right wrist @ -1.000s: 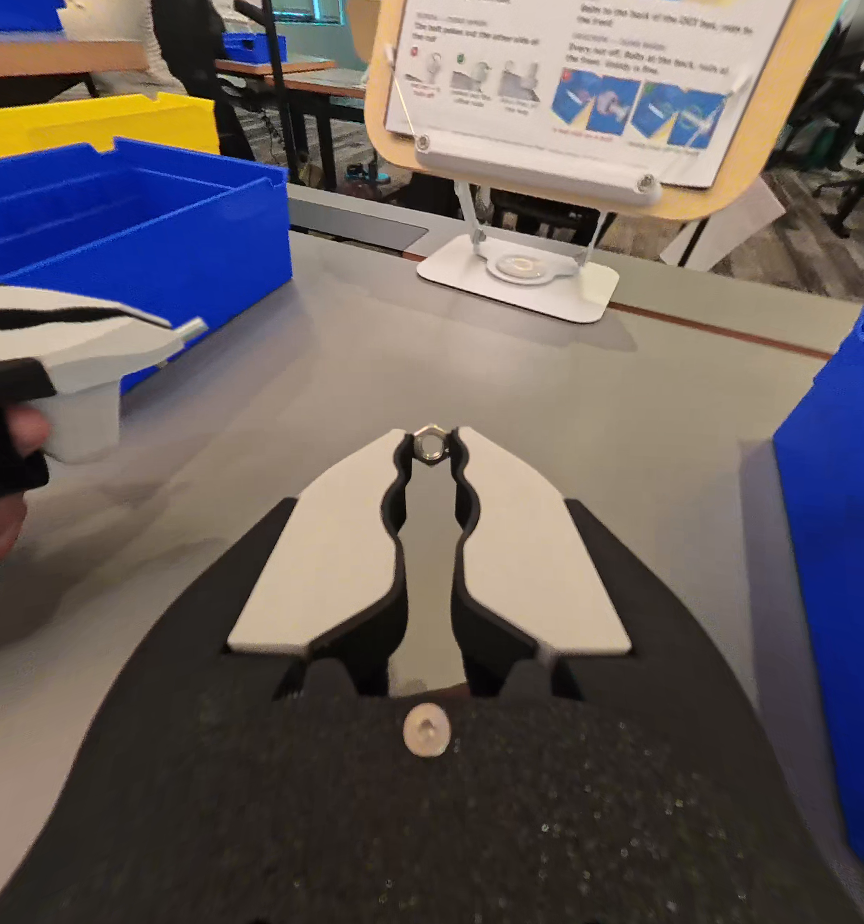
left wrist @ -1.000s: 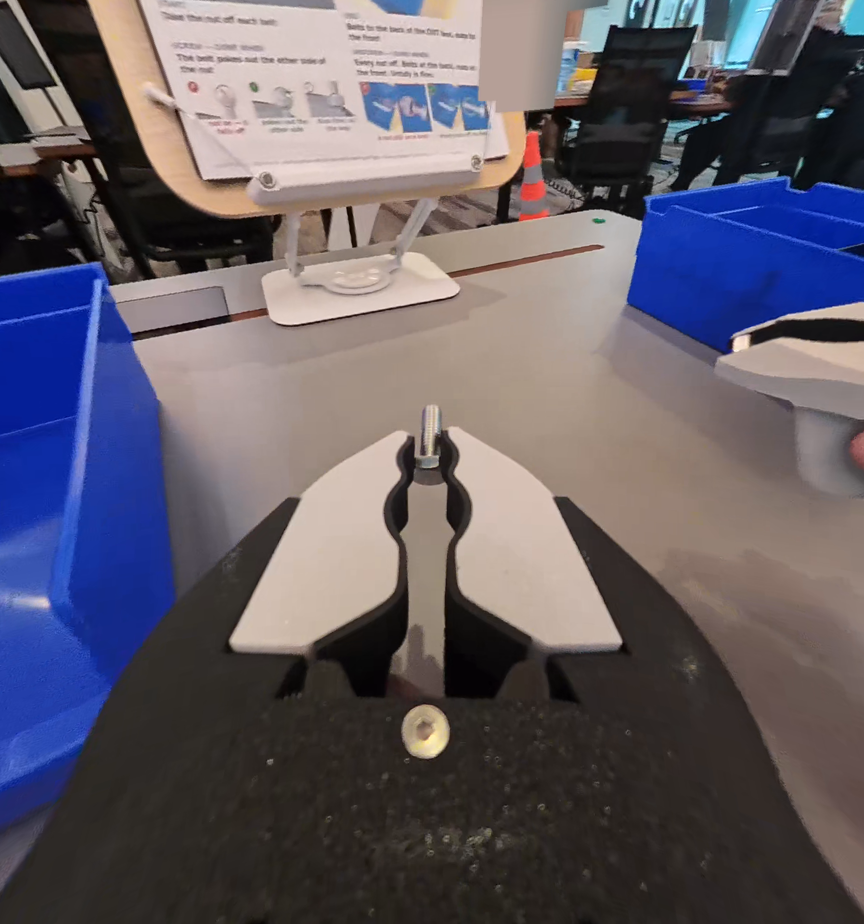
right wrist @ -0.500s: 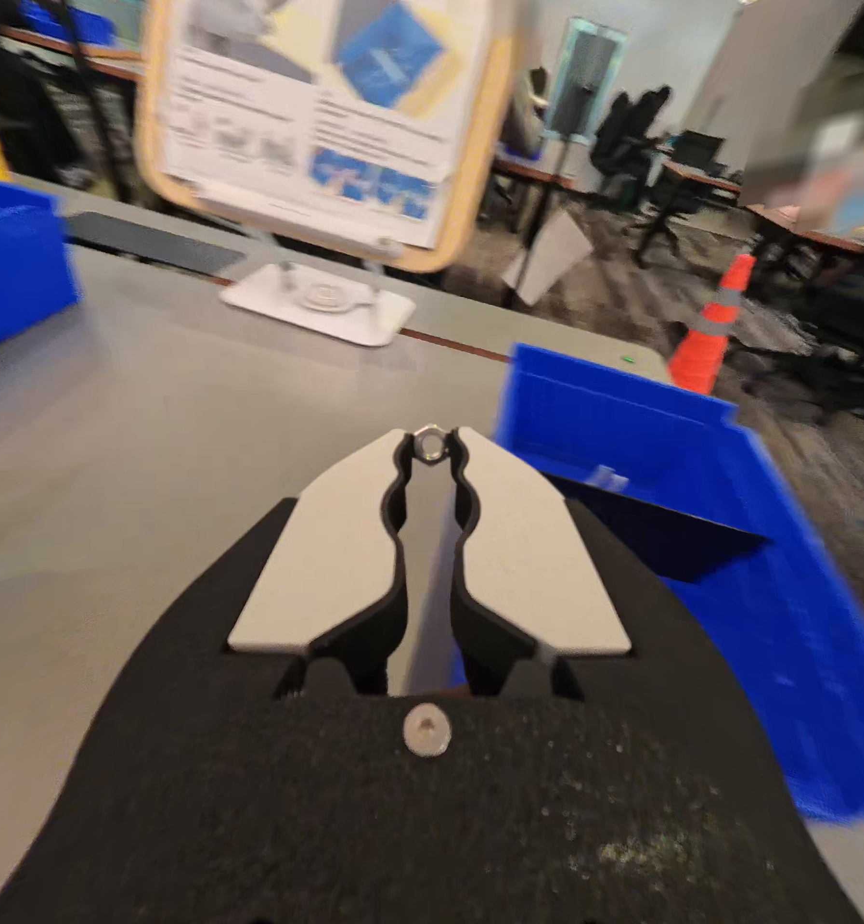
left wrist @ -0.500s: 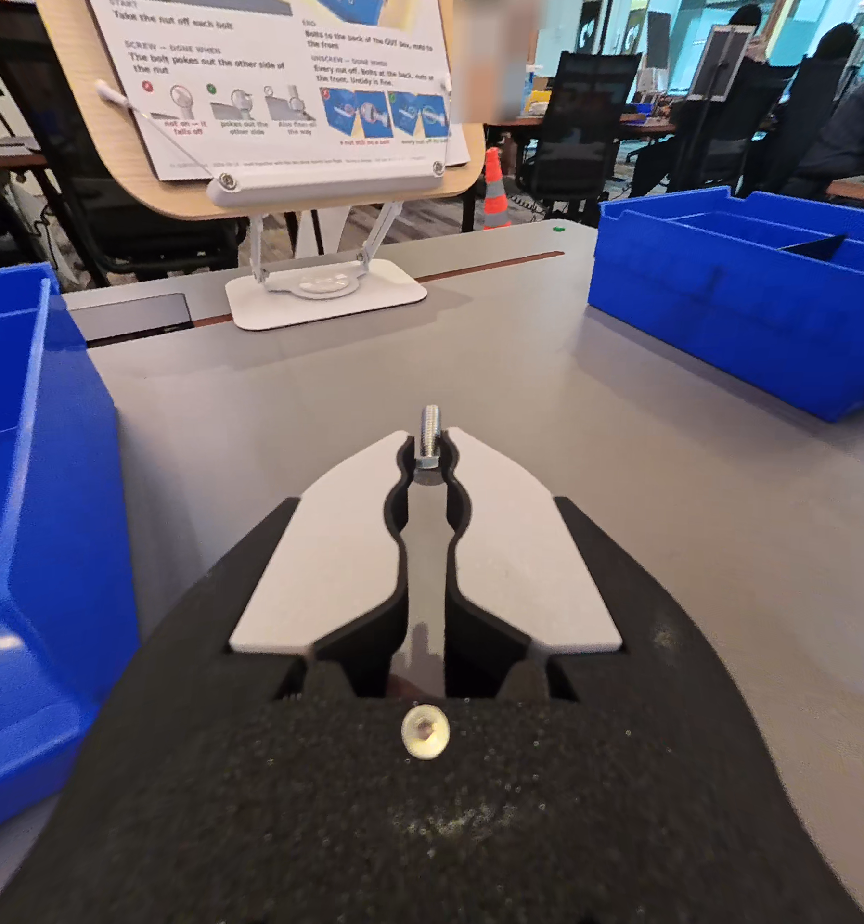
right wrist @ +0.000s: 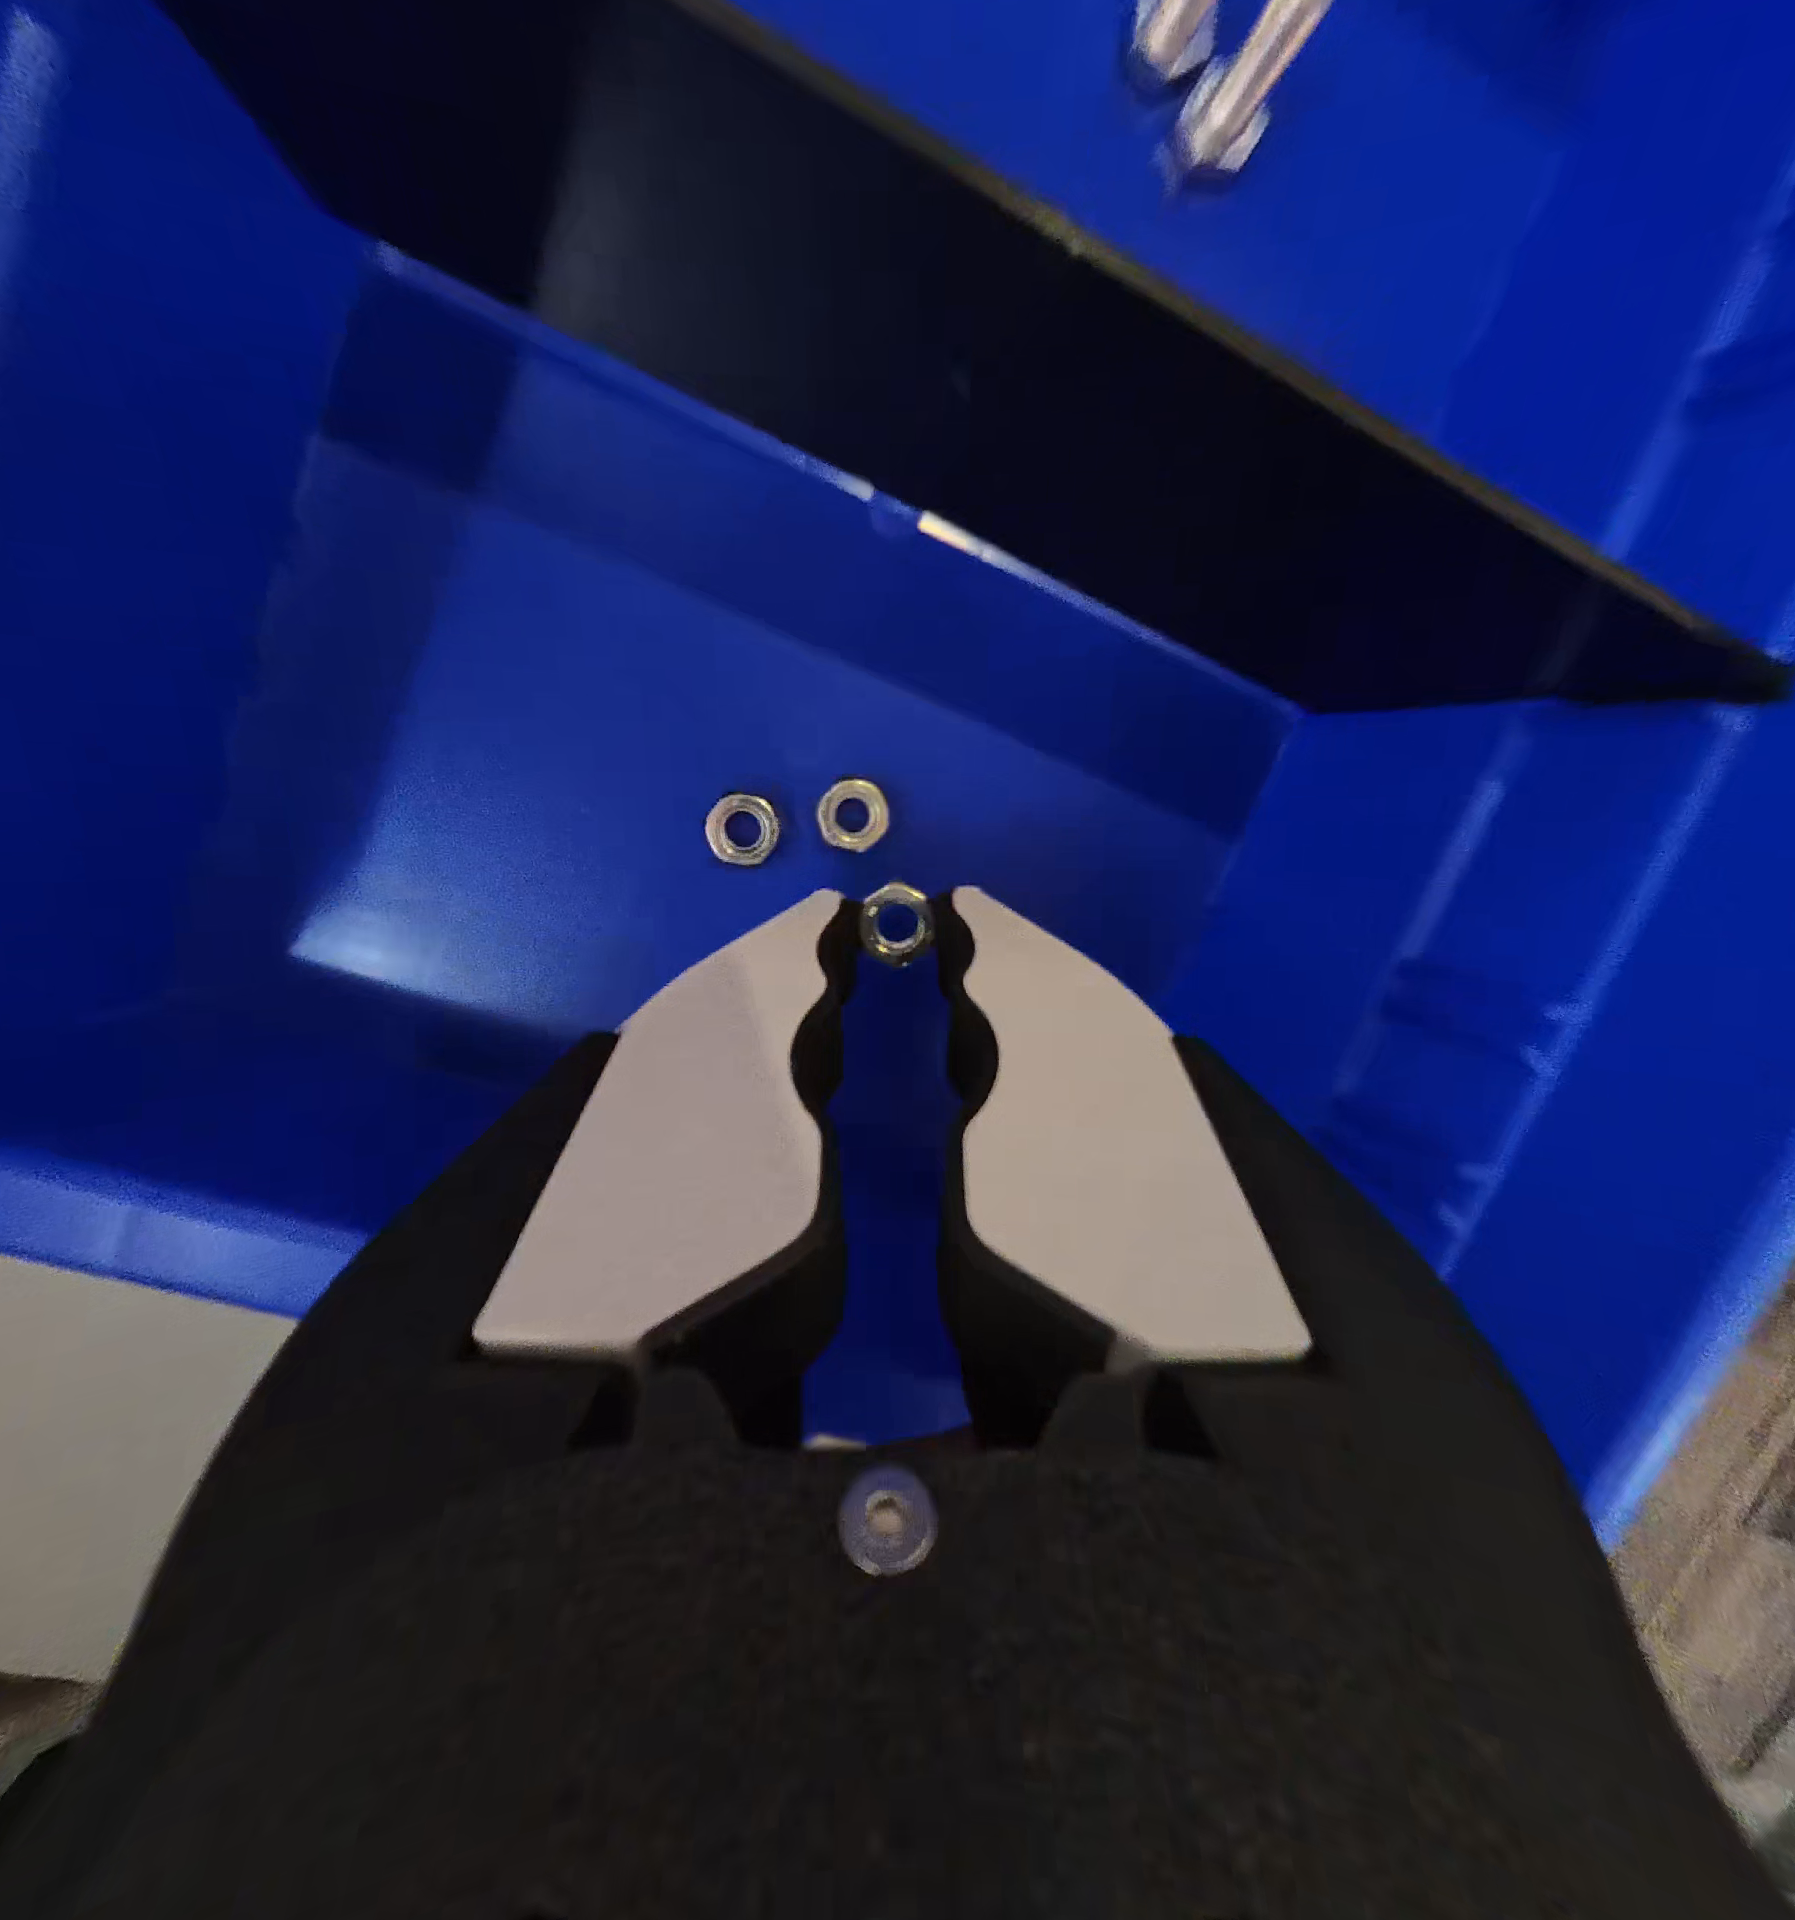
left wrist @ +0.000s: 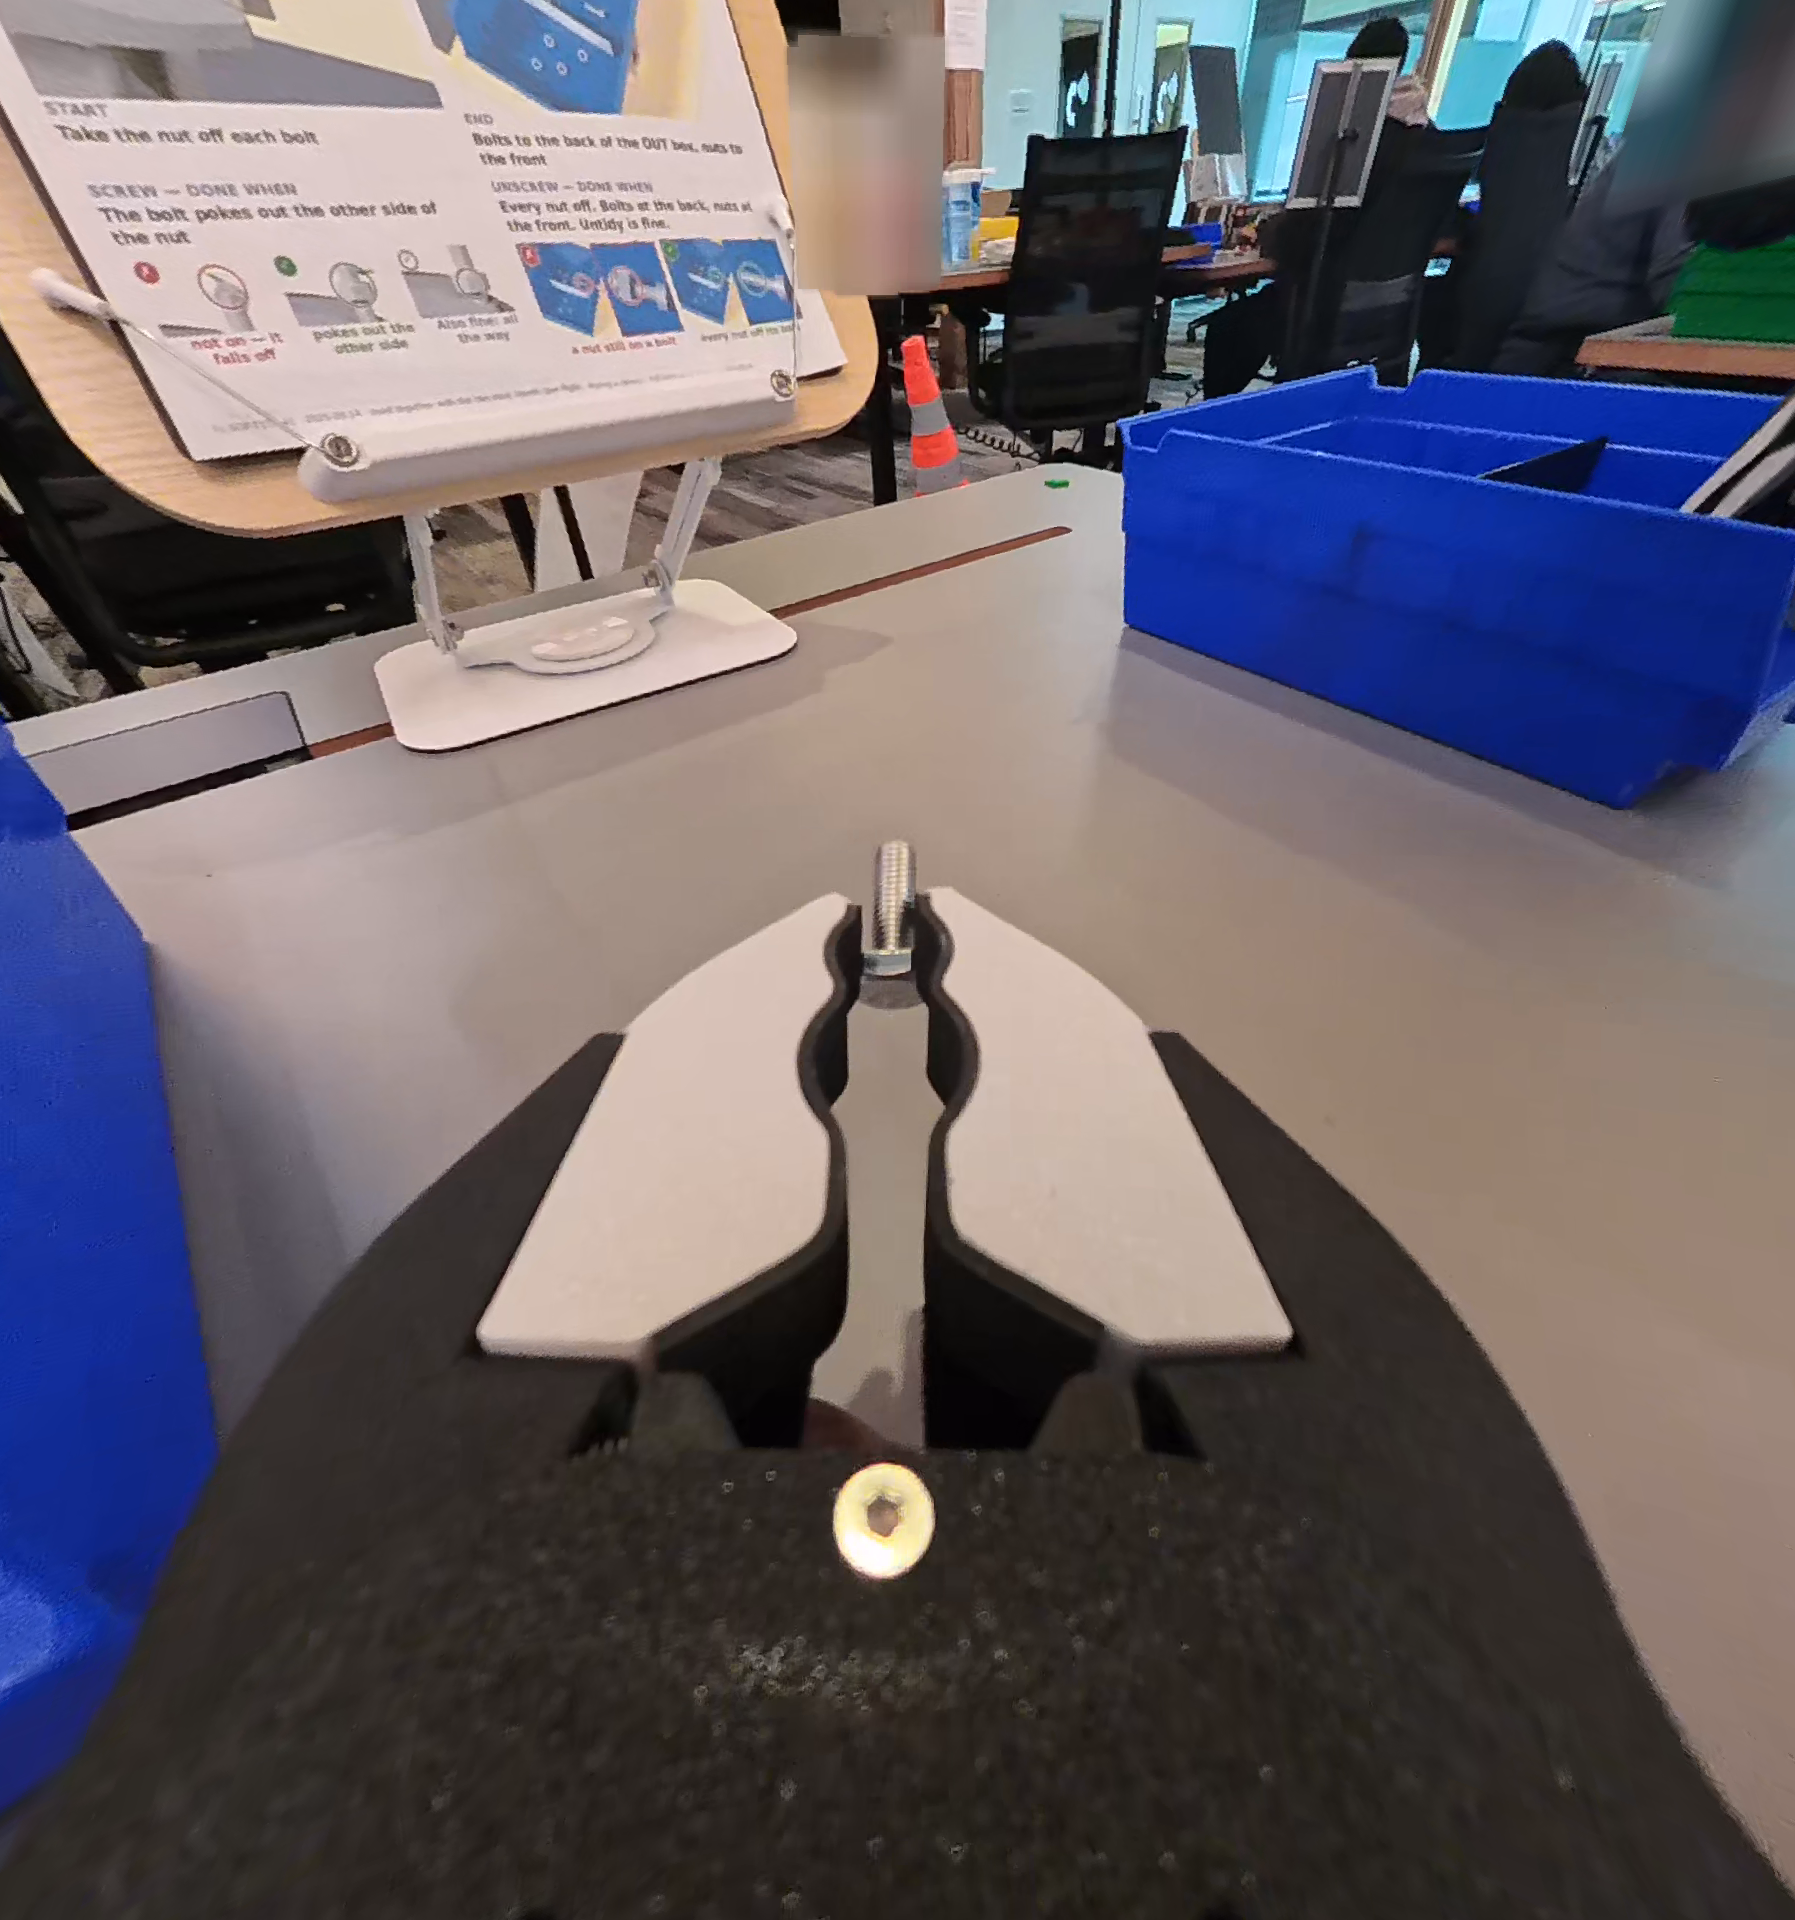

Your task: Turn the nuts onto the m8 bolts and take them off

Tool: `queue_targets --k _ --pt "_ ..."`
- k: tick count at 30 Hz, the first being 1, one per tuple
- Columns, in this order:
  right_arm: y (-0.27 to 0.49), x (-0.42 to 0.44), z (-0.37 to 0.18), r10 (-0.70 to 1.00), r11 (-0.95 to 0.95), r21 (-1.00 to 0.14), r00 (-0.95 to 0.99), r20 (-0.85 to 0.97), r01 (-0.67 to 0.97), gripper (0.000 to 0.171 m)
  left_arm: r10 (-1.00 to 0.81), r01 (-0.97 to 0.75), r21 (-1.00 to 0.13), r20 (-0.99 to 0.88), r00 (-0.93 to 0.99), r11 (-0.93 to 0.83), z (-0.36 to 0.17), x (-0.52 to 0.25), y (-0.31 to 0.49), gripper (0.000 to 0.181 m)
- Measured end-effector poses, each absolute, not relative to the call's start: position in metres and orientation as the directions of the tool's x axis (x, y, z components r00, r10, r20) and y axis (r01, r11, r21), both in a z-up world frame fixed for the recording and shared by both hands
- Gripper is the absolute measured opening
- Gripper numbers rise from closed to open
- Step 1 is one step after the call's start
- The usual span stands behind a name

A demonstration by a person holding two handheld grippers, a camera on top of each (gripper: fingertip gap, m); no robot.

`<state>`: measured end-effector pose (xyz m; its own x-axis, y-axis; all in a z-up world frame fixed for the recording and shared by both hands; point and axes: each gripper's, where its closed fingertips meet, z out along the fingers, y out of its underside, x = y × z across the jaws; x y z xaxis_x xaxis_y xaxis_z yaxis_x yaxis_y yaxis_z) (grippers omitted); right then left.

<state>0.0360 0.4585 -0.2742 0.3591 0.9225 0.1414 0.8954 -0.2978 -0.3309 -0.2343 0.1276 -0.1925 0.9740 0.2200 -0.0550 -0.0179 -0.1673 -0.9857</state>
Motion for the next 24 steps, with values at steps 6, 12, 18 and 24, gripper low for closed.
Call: queue_targets --k 6,12,18,24 --pt "0.459 0.036 -0.288 0.929 -0.317 -0.251 0.353 0.111 0.915 0.016 0.197 -0.023 -0.983 -0.059 0.979 -0.180 -0.195 -0.230 0.128 0.009" --pt "0.464 0.037 -0.243 0.892 -0.291 -0.410 0.400 0.210 0.864 0.032 0.205 -0.006 -0.983 -0.044 0.978 -0.186 -0.196 -0.233 0.129 0.009" --pt "0.404 0.006 -0.119 0.836 -0.117 -0.822 0.502 0.221 0.557 0.042 0.217 0.028 -0.982 -0.013 0.976 -0.187 -0.197 -0.238 0.129 0.009" --pt "0.258 -0.107 -0.120 0.965 -0.028 -0.985 0.262 0.018 0.172 0.038 0.242 0.033 -0.984 -0.011 0.970 -0.175 -0.196 -0.242 0.128 0.009"
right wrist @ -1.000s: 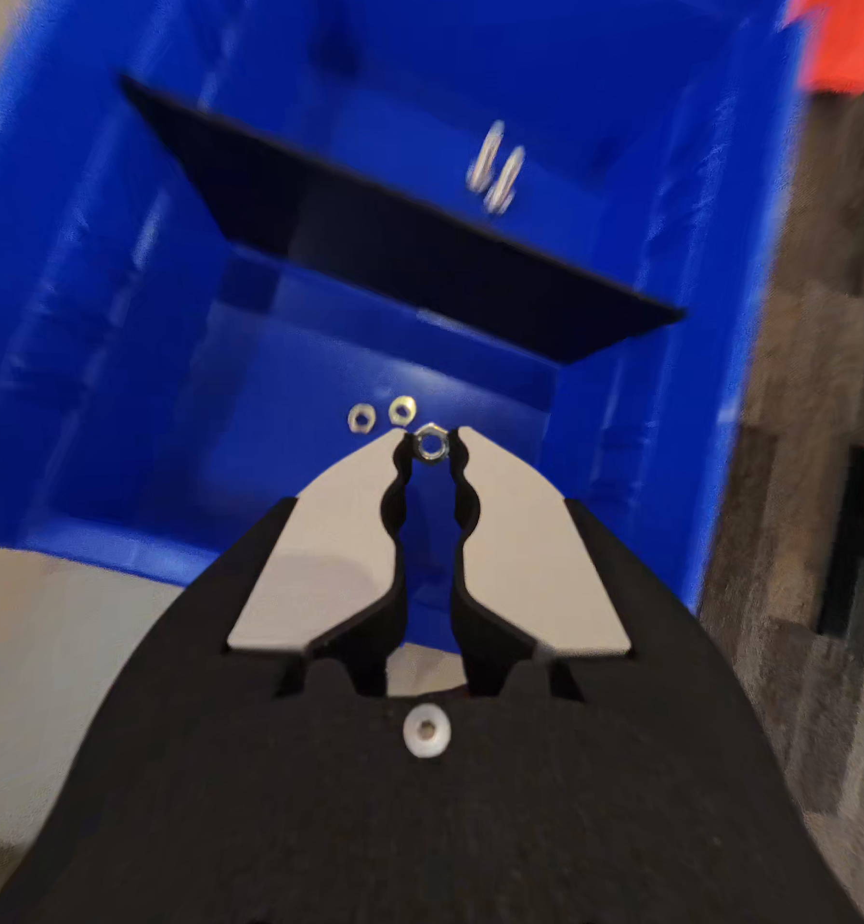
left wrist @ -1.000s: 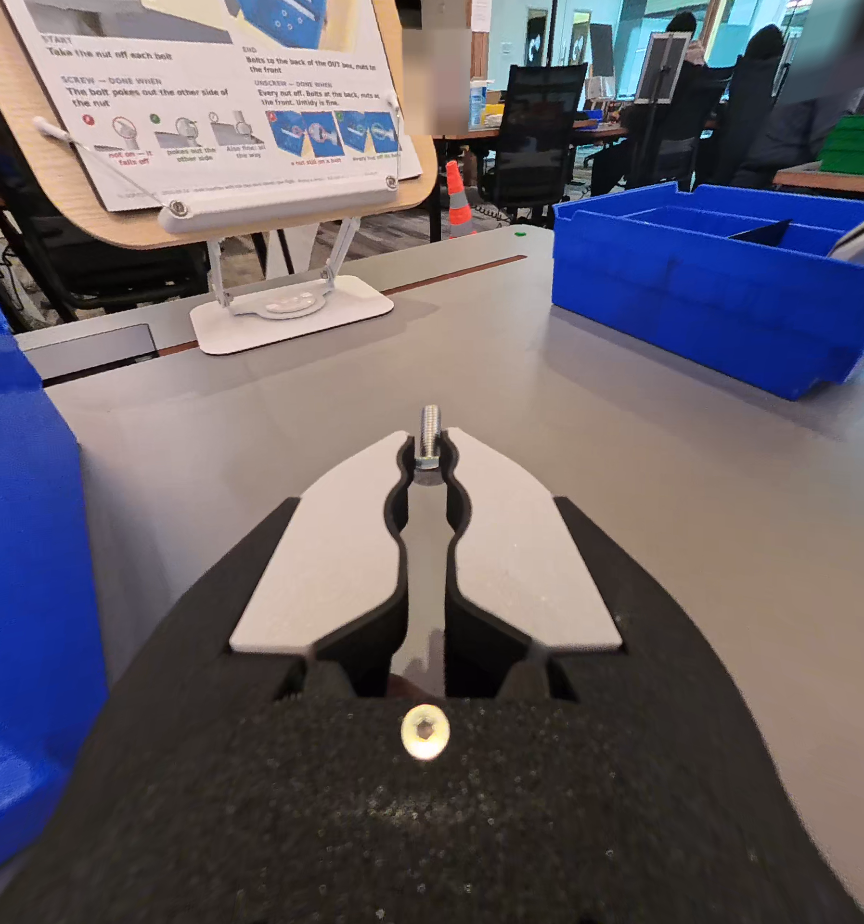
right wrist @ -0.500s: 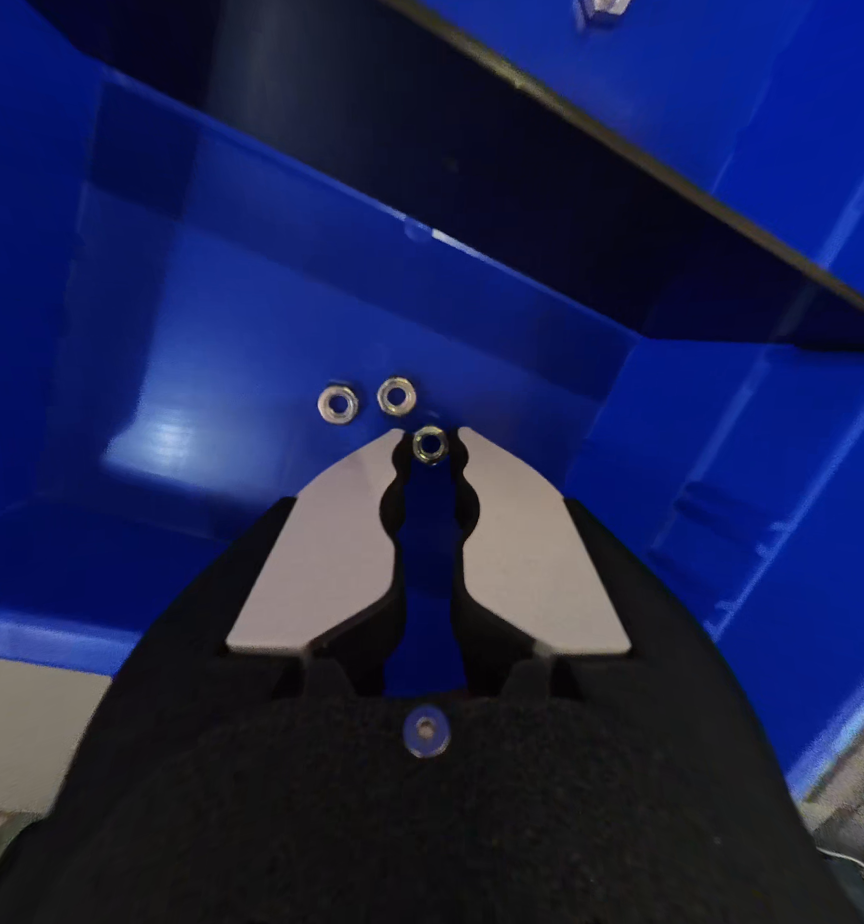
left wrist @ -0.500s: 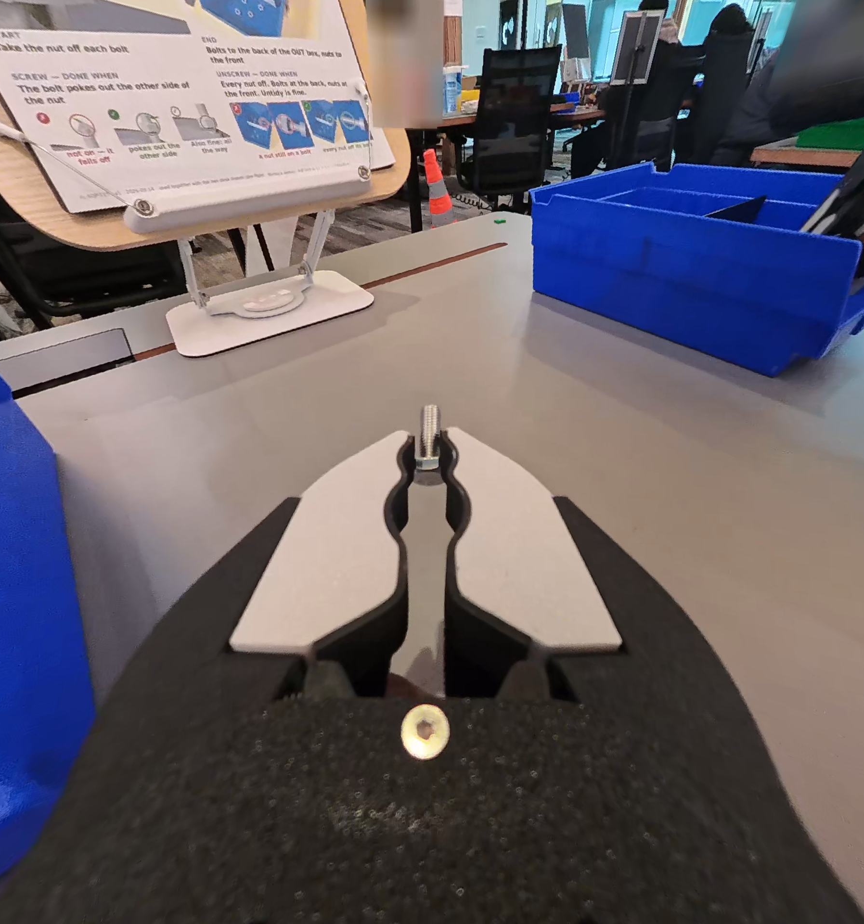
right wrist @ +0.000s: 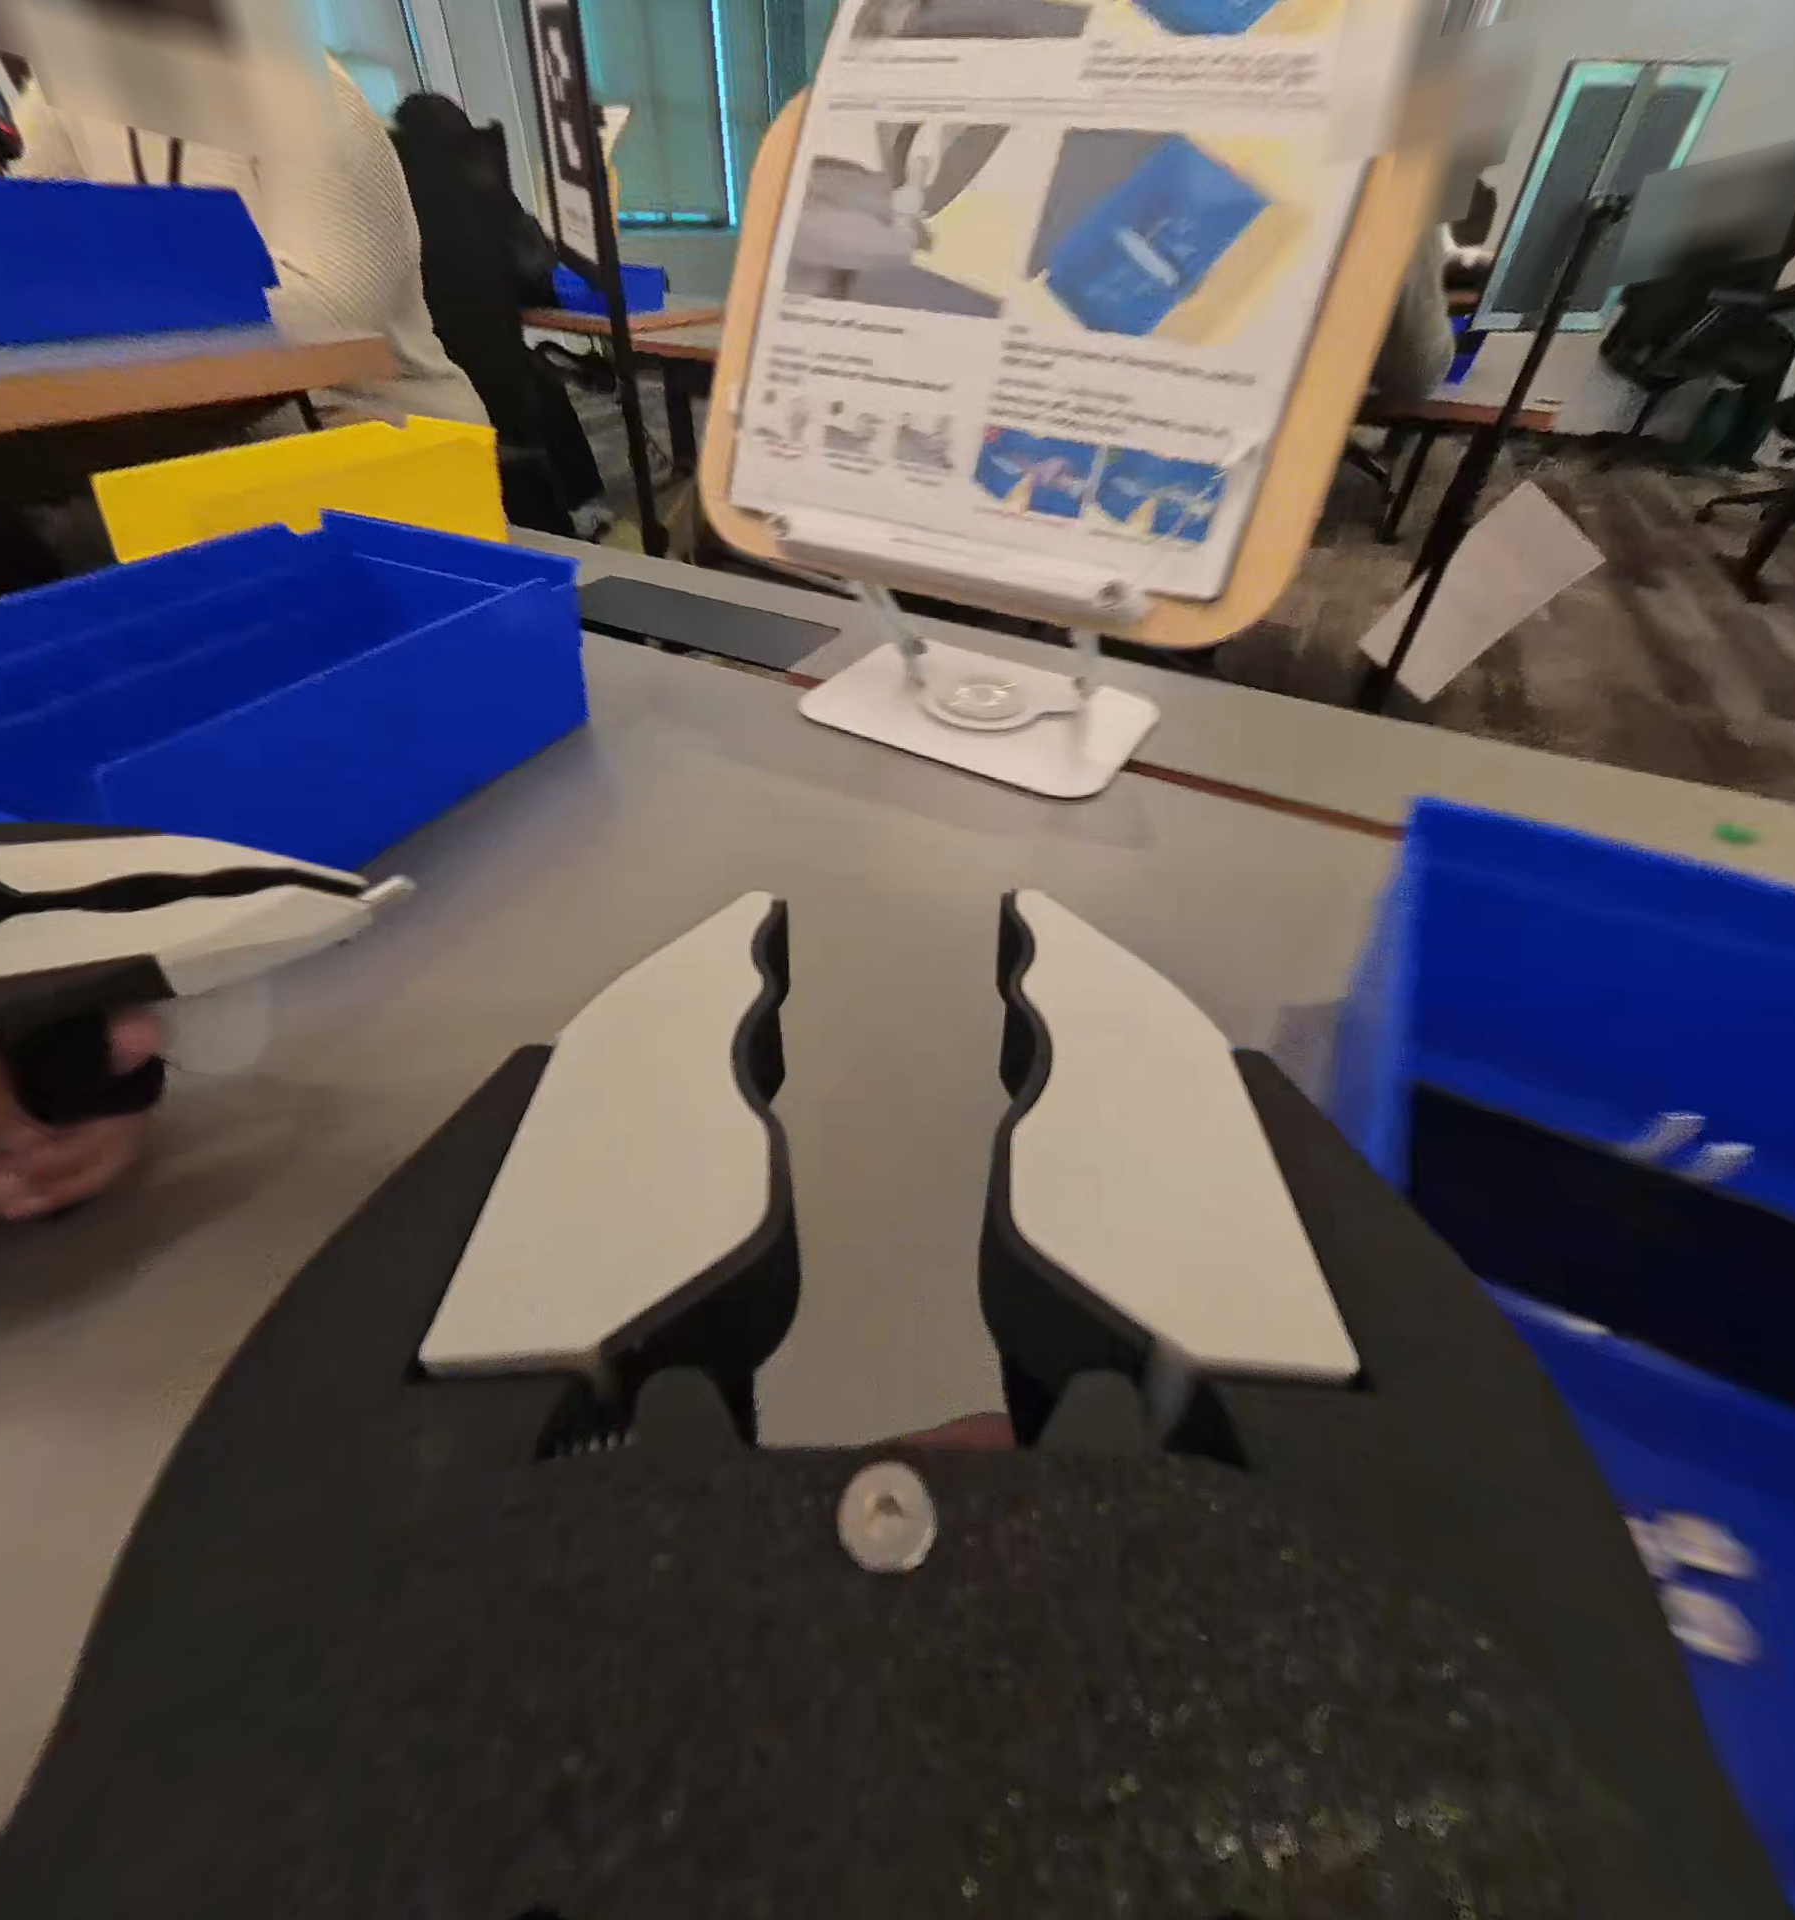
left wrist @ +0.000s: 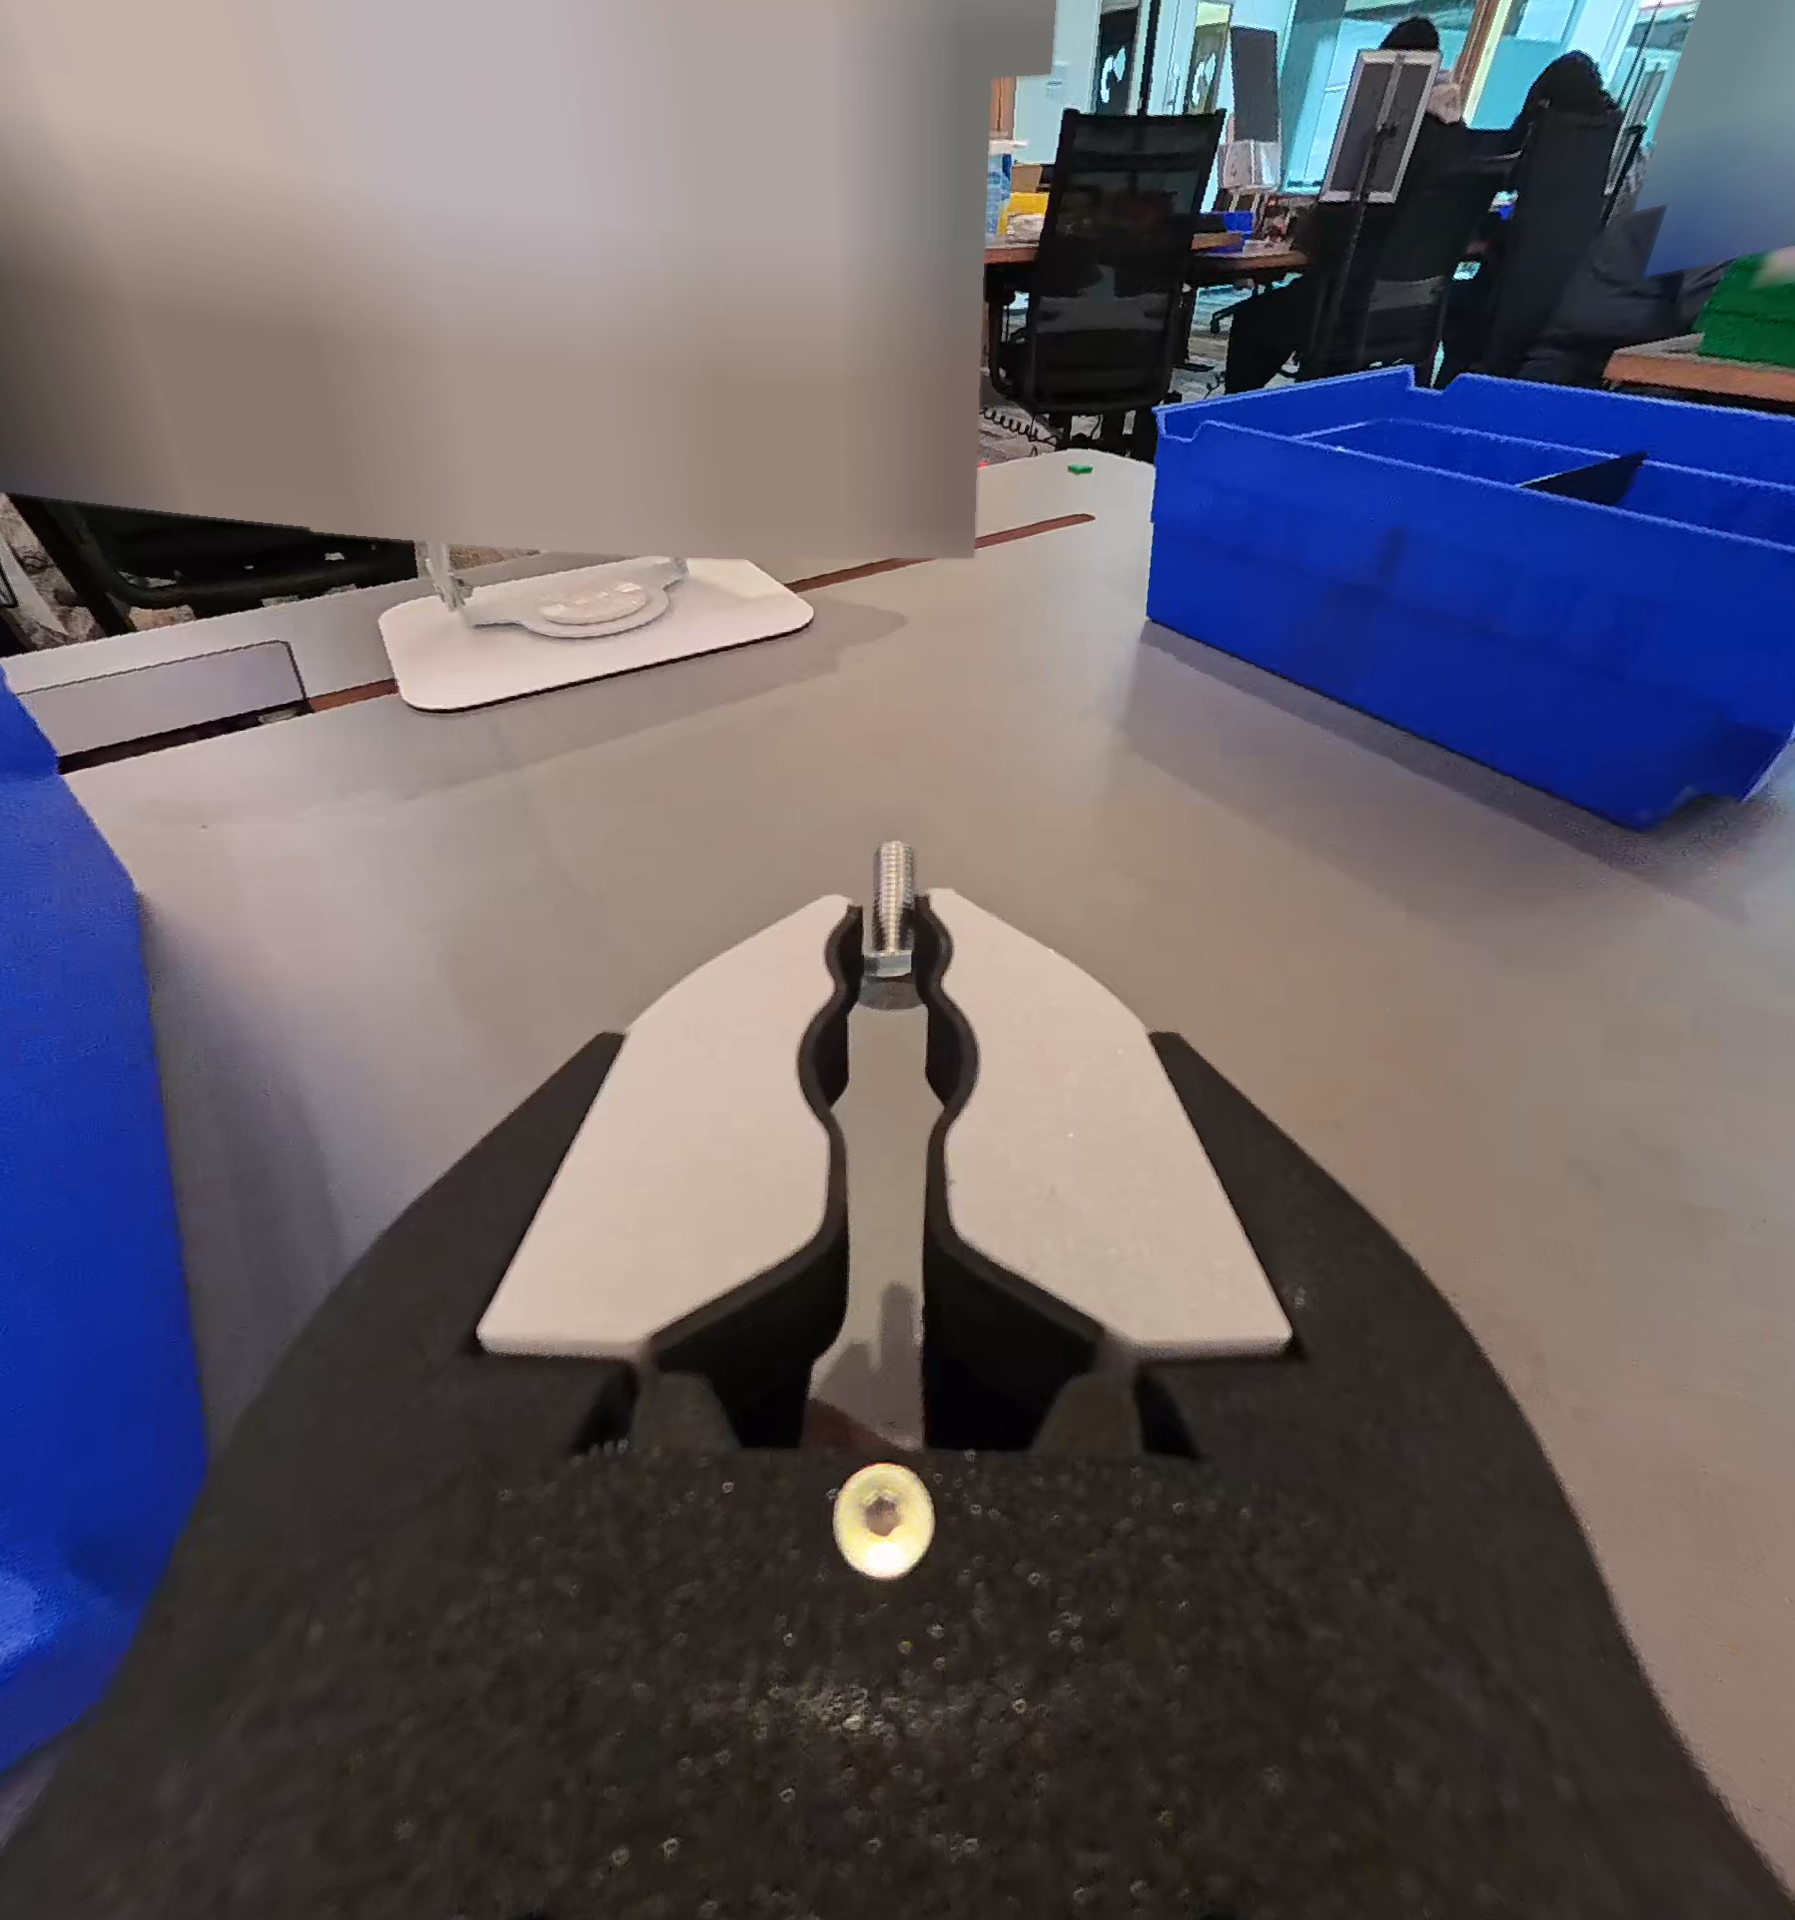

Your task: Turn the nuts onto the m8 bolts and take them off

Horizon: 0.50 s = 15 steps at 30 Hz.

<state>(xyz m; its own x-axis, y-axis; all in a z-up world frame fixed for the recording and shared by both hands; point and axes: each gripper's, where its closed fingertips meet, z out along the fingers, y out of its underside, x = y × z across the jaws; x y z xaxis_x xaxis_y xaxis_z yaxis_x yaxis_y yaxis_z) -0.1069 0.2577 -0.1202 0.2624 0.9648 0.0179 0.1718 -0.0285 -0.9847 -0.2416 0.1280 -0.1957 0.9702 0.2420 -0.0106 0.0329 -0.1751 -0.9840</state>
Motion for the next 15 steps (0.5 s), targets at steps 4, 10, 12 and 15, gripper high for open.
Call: queue_targets --k 4,10,12,15 --pt "0.211 -0.146 -0.168 0.959 -0.093 -0.987 0.280 -0.053 0.134 0.043 0.256 0.036 -0.985 -0.008 0.967 -0.169 -0.195 -0.244 0.125 0.009" --pt "0.192 -0.156 -0.191 0.966 -0.089 -0.979 0.254 -0.040 0.184 0.043 0.255 0.024 -0.985 -0.021 0.967 -0.172 -0.196 -0.244 0.125 0.009" --pt "0.193 -0.154 -0.192 0.968 -0.100 -0.976 0.245 -0.050 0.193 0.043 0.247 0.016 -0.983 -0.030 0.969 -0.182 -0.197 -0.242 0.127 0.009" --pt "0.190 -0.154 -0.188 0.978 -0.085 -0.976 0.203 -0.043 0.199 0.043 0.191 -0.010 -0.983 -0.045 0.981 -0.182 -0.195 -0.232 0.126 0.009"
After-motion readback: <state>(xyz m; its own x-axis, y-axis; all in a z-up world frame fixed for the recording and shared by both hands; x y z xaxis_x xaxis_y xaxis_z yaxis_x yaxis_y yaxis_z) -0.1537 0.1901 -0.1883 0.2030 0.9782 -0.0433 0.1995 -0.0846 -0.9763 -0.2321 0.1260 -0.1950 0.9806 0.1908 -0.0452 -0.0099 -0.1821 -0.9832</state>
